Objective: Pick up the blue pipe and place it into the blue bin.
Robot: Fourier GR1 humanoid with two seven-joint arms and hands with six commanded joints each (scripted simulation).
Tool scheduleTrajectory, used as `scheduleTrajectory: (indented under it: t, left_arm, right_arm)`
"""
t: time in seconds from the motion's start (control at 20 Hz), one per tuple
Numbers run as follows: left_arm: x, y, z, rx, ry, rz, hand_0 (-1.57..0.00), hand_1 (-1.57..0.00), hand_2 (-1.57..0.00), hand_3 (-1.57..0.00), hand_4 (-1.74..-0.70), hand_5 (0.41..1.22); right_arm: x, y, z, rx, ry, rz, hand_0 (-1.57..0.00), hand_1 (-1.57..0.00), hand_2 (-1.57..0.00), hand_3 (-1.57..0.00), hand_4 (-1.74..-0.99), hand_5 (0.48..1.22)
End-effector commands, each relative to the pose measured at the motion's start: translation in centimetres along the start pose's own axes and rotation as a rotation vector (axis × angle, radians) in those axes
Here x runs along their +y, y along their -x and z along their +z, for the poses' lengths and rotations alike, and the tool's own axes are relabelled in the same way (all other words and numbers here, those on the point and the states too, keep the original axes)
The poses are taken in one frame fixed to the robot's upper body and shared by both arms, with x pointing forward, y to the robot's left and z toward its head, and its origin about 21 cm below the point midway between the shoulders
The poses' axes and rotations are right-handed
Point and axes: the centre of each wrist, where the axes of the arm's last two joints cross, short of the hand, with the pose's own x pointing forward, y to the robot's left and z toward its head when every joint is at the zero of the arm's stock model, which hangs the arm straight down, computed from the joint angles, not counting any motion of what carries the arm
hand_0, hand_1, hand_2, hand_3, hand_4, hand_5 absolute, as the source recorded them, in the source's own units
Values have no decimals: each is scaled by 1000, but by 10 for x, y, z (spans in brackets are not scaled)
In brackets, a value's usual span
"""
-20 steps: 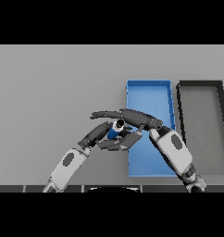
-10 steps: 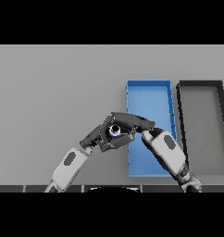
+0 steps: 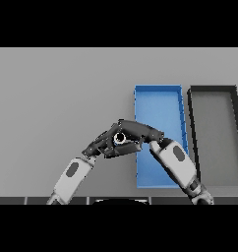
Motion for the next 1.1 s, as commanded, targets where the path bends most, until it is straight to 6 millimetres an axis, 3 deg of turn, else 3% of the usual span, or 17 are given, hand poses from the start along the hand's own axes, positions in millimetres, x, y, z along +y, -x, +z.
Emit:
scheduleTrajectory:
  t: [0.0,0.1,0.2,0.35,0.5,0.65,0.85,1.05]
  left_arm:
    - [-2,0,1,4,-8,-24,-1462,-1342,-1293,-1166,-1599,1221]
    - [3,0,0,5,55,-28,-935,-858,-827,-746,-1372,1221]
    - [6,-4,0,28,99,-54,-598,-549,-529,-477,-1206,1221]
    - [6,0,1,91,87,-65,-306,-281,-270,-244,-1047,938]
    - [3,3,5,125,70,-53,-156,-143,-138,-124,-980,704]
    - [8,1,3,163,49,-38,-79,-73,-70,-63,-968,567]
    - [5,6,7,182,43,-57,-32,-29,-28,-25,-928,484]
    - [4,6,8,208,52,-60,-12,-11,-11,-10,-909,464]
  right_arm:
    - [-1,-1,1,-2,7,15,-1555,-1555,-1556,-1542,-1733,1196]
    - [2,-4,1,-4,20,7,-1561,-1561,-1561,-1553,-1736,1205]
    - [4,-5,2,-6,26,-3,-1565,-1565,-1565,-1559,-1738,1211]
    - [4,-5,-2,27,29,10,-1568,-1568,-1568,-1565,-1739,1216]
    - [6,-5,-1,14,32,10,-1569,-1569,-1569,-1568,-1740,1218]
    - [8,-2,-4,10,33,-11,-1570,-1570,-1570,-1569,-1741,1220]
    - [1,-9,-1,-34,38,-105,-1571,-1571,-1571,-1570,-1741,1220]
    - [-17,-43,-6,-73,53,-188,-1571,-1571,-1571,-1571,-1741,1221]
